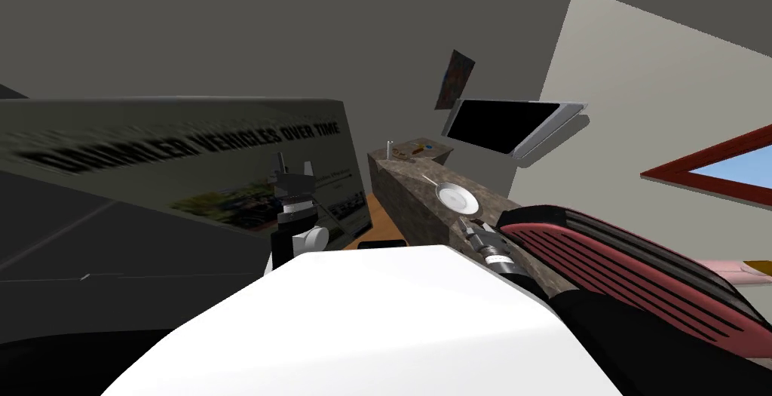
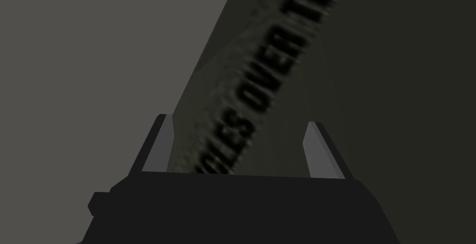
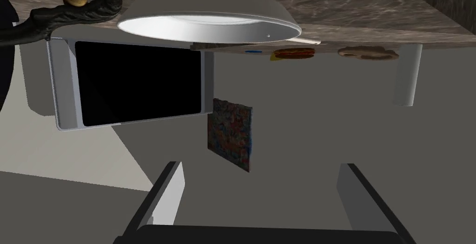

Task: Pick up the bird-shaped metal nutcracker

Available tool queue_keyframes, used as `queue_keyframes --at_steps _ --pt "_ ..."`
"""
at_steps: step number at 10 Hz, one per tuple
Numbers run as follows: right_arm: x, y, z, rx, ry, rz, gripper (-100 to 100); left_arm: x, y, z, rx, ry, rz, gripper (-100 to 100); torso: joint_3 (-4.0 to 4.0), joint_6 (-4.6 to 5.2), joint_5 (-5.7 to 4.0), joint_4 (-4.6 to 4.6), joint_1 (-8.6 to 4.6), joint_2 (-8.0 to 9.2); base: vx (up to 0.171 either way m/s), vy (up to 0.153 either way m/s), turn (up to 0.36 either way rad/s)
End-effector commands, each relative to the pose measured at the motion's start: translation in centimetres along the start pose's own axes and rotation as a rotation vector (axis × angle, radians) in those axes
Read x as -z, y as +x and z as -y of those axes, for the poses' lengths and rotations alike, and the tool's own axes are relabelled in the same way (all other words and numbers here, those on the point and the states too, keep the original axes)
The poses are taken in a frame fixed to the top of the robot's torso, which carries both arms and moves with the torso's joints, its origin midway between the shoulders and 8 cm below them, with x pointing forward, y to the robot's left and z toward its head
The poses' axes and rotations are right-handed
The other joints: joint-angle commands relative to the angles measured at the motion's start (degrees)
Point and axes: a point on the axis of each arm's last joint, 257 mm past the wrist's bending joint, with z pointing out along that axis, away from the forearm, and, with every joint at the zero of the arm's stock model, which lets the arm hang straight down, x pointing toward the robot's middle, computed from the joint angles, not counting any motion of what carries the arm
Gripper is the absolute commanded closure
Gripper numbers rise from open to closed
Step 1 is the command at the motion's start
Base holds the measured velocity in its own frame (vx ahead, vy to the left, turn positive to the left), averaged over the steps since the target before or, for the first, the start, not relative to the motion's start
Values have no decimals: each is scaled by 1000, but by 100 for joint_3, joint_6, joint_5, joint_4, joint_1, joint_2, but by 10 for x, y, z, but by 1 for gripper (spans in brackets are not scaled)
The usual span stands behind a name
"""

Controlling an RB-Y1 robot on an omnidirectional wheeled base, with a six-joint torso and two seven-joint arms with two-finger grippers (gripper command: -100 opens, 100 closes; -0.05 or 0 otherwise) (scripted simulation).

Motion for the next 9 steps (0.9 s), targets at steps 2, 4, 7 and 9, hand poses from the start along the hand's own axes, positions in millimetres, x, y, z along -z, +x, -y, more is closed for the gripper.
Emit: queue_keyframes --at_steps 2,4,7,9 --pt "17 26 28 127 55 -106 -100 0 0 0 0 0 0 0 1 2 0 0 -1 2 35 16 139" --pt "30 43 45 207 88 -176 -100 0 0 0 0 0 0 0 -5 -1 -1 -2 -4 -10 62 8 164" --pt "60 72 78 362 138 -312 -100 0 0 0 0 0 0 0 -1 3 -1 0 -3 -1 40 8 136" --pt "76 84 94 436 159 -378 -100 0 0 0 0 0 0 0 -5 0 -1 -1 -6 -8 61 -6 146"
